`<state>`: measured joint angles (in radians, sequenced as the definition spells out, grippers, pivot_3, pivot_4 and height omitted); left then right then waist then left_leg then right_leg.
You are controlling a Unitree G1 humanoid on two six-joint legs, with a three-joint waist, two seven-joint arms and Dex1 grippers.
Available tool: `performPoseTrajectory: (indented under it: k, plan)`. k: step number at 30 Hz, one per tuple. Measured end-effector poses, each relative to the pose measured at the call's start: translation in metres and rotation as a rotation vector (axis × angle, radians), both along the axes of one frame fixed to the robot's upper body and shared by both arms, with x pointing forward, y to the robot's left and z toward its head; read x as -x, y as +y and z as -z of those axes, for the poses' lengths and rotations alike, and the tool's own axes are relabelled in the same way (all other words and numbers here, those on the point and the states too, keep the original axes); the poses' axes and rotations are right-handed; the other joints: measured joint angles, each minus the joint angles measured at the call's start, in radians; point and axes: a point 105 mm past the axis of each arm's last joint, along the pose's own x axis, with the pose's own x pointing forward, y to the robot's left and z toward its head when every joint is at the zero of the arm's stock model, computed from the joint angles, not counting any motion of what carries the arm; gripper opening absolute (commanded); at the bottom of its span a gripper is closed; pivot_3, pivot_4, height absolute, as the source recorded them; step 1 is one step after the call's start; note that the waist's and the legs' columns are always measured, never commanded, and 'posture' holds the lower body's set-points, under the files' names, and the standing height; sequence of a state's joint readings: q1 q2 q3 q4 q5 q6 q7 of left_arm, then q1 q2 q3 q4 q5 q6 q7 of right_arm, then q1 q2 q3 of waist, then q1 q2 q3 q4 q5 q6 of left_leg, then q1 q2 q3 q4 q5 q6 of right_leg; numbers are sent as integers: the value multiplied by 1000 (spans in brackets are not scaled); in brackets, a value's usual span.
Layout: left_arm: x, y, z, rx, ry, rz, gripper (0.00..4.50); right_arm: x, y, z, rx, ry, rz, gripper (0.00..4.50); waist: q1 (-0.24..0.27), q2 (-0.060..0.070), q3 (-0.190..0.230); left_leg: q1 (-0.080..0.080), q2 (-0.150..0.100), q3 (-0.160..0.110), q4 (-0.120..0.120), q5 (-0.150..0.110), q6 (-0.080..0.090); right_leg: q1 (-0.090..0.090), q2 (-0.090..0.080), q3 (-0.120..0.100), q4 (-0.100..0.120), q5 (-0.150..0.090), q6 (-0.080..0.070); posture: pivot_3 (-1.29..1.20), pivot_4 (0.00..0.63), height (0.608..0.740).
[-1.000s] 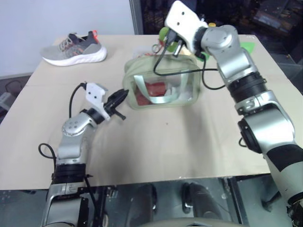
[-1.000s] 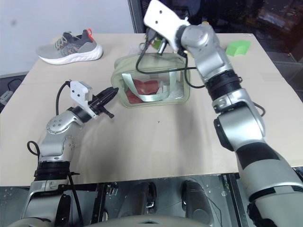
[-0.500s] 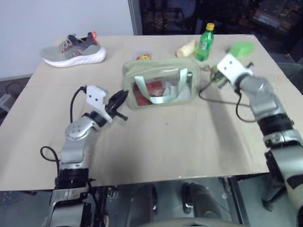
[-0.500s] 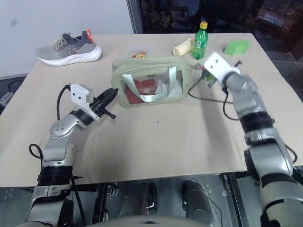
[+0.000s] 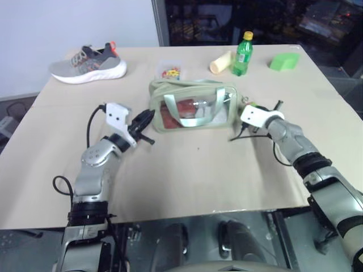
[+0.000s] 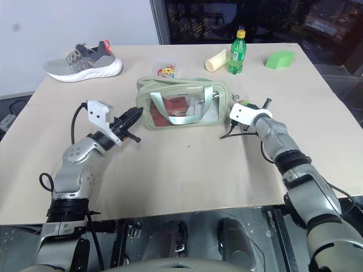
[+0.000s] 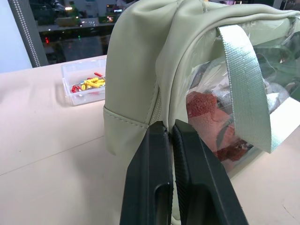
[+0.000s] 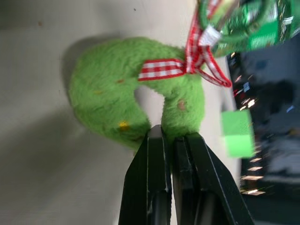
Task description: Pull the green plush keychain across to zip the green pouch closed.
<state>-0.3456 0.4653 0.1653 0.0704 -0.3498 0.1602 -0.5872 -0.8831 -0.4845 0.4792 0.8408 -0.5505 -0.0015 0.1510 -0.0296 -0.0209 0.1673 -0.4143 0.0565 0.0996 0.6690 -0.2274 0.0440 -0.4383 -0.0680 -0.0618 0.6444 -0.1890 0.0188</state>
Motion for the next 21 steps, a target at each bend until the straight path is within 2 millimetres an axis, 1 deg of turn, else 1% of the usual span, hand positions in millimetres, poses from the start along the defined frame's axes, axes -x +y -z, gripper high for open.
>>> performPoseTrajectory:
  k: [3, 5, 7, 9, 10, 11, 12, 13, 14, 15, 16, 17, 19, 20, 21]
  plan:
    - [0, 1, 0, 2, 0, -7, 0, -1, 3, 1, 96, -9, -48, 87, -5, 0, -1, 0, 0, 0, 0, 0, 0, 0, 0, 0, 0, 0, 0, 0, 150, 740]
    - [-1, 1, 0, 2, -1, -8, 0, -2, 3, 1, 117, -12, -61, 87, -6, 0, -1, 0, 0, -1, 0, 0, 0, 0, 0, 0, 0, 0, 0, 0, 150, 740]
    - [0, 2, -1, 10, -3, -7, 0, -2, 3, -1, 49, -3, -58, 87, -6, 0, -1, 0, 0, -1, 0, 0, 0, 0, 0, 0, 0, 0, 0, 0, 150, 740]
    - [0, 2, -2, 27, -4, -6, 0, -2, 4, -5, -133, 34, -38, 87, -6, 0, -1, 0, 0, -1, 0, 0, 0, 0, 0, 1, 0, 1, 1, 0, 150, 740]
    - [1, 3, -3, 35, -6, -3, 0, 0, 5, -7, -228, 62, -32, 379, -7, 0, 0, -1, 0, -1, -1, 0, 0, 0, 0, 1, 0, 2, 3, 0, 150, 740]
    - [2, 3, -3, 39, -7, 1, 537, 3, 6, -8, -300, 88, -35, 796, -7, 0, 0, -1, 0, -1, -1, 0, 0, -1, 0, 1, 0, 2, 4, 0, 150, 740]
    - [4, 3, -3, 43, -9, 4, 713, 5, 6, -9, -366, 110, -36, 1091, -7, 0, 0, -2, 1, -1, -1, 0, 0, -1, 0, 1, -1, 2, 4, 0, 150, 740]
    - [6, 4, -2, 51, -9, 11, 994, 10, 5, -11, -464, 150, -37, 1476, -7, 0, 1, -2, 1, -1, -2, 0, 0, -1, 0, 1, -1, 2, 4, 0, 150, 740]
    - [9, 4, -1, 57, -6, 18, 1527, 15, 4, -14, -540, 173, -45, 2058, -6, 1, 1, -3, 1, -1, -2, 0, 0, -2, 0, 1, -2, 3, 3, 0, 150, 740]
    - [11, 5, -1, 62, -5, 24, 1944, 19, 5, -18, -592, 187, -57, 2477, -5, 1, 1, -4, 1, -1, -3, 0, 0, -3, 0, 1, -2, 3, 3, 0, 150, 740]
    - [13, 4, -1, 65, -5, 29, 2480, 23, 5, -22, -637, 202, -71, 3016, -5, 1, 2, -5, 1, -1, -3, 0, 0, -4, 0, 1, -2, 3, 3, 0, 150, 740]
    - [15, 2, -4, 79, -7, 46, 2906, 30, 7, -29, -701, 219, -98, 3456, -4, 1, 2, -7, 1, -1, -3, 0, 0, -6, 0, 1, -2, 3, 3, 0, 150, 740]
    - [23, 0, -10, 102, -18, 73, 3964, 47, 8, -45, -778, 235, -167, 4447, -2, 1, 2, -11, 1, -1, -3, 0, 0, -9, 0, 1, -2, 3, 3, 0, 150, 740]
    - [26, 1, -12, 106, -20, 83, 4374, 52, 7, -48, -797, 244, -184, 4500, 0, 1, 2, -11, 1, -2, -2, 0, 0, -9, 0, 0, -2, 3, 3, 0, 150, 740]
    - [31, -1, -13, 104, -15, 104, 4374, 60, 5, -53, -820, 256, -203, 4500, 1, 1, 2, -11, 1, -3, -2, 0, 0, -9, 0, -1, -3, 3, 3, 0, 150, 740]
